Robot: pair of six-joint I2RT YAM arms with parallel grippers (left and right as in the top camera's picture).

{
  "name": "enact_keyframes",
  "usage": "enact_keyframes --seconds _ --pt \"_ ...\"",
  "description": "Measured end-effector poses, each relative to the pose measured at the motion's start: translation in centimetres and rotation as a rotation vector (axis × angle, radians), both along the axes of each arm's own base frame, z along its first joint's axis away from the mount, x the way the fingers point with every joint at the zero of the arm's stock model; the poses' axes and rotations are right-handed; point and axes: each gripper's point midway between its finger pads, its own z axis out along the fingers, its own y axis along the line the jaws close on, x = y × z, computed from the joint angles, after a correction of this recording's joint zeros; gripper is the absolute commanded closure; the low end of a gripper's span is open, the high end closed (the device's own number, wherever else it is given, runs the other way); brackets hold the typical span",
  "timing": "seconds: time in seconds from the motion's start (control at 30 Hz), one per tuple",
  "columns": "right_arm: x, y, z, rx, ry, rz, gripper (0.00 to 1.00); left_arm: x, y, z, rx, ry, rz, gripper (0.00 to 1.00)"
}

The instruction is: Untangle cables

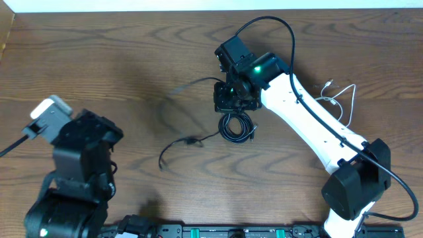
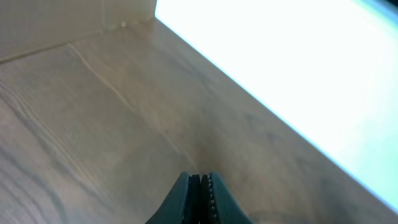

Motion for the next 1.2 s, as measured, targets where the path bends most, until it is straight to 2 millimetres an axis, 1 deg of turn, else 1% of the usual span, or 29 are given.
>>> enact_keyframes --seconds 0.07,0.13,0.17,0.23,0.3,0.33,0.47,0.5,0.53,0.6,0.63,0.73,0.8,0.97,1.1,1.2 --pt "0.0 0.0 0.0 -0.001 -0.001 0.000 0.99 -0.1 0.2 0.6 -0.001 -0.021 0.013 0.92" --pt "-0.1 0.1 0.0 -0.002 -0.002 0.002 0.99 -0.1 0.3 0.6 -0.002 -0.023 0.014 0.91" --pt "-0.1 0.1 0.0 -0.003 -0.002 0.003 0.99 -0.1 0.2 0.5 -0.002 -0.019 0.013 0.87" --pt "-0.2 0.4 0.0 0.003 -0.003 0.009 0.99 0.0 -0.2 0.3 -0.014 -0.012 -0.009 0.83" --pt "-0.2 1.0 0.2 0.026 -0.009 0.018 0.99 0.2 -1.0 0.1 -0.026 0.002 -0.058 0.75" --pt "-0.1 1.3 0.4 0.040 -0.014 0.023 0.99 0.3 -1.3 0.0 -0.028 0.008 -0.080 0.68" --pt "-0.2 3.5 1.2 0.127 -0.029 0.064 0.99 0.7 -3.0 -0.6 -0.038 0.042 -0.191 0.49" --pt "-0.3 4.0 1.5 0.148 -0.031 0.073 0.99 0.8 -3.5 -0.9 -0.037 0.058 -0.218 0.46" --pt "-0.4 4.3 1.6 0.163 -0.031 0.081 0.99 0.9 -3.9 -1.3 -0.037 0.080 -0.245 0.41" --pt "-0.5 4.8 1.8 0.184 -0.028 0.091 0.99 0.9 -4.7 -2.6 -0.036 0.145 -0.300 0.27" --pt "-0.5 4.9 1.9 0.191 -0.026 0.094 0.99 1.0 -5.3 -3.4 -0.039 0.189 -0.332 0.24" --pt "-0.3 4.7 2.0 0.203 -0.023 0.089 0.99 1.2 -6.4 -5.8 -0.051 0.312 -0.392 0.12" --pt "-0.1 4.6 2.1 0.212 -0.018 0.083 0.99 1.8 -7.4 -7.4 -0.062 0.385 -0.438 0.09" --pt "0.1 4.1 2.2 0.223 -0.001 0.072 0.99 3.7 -10.0 -10.8 -0.107 0.529 -0.561 0.09" --pt "-0.2 4.0 2.1 0.222 0.015 0.074 0.99 4.6 -11.5 -13.5 -0.134 0.637 -0.648 0.09" --pt "-0.3 4.0 2.1 0.223 0.019 0.076 0.99 5.0 -12.8 -15.3 -0.168 0.706 -0.756 0.09"
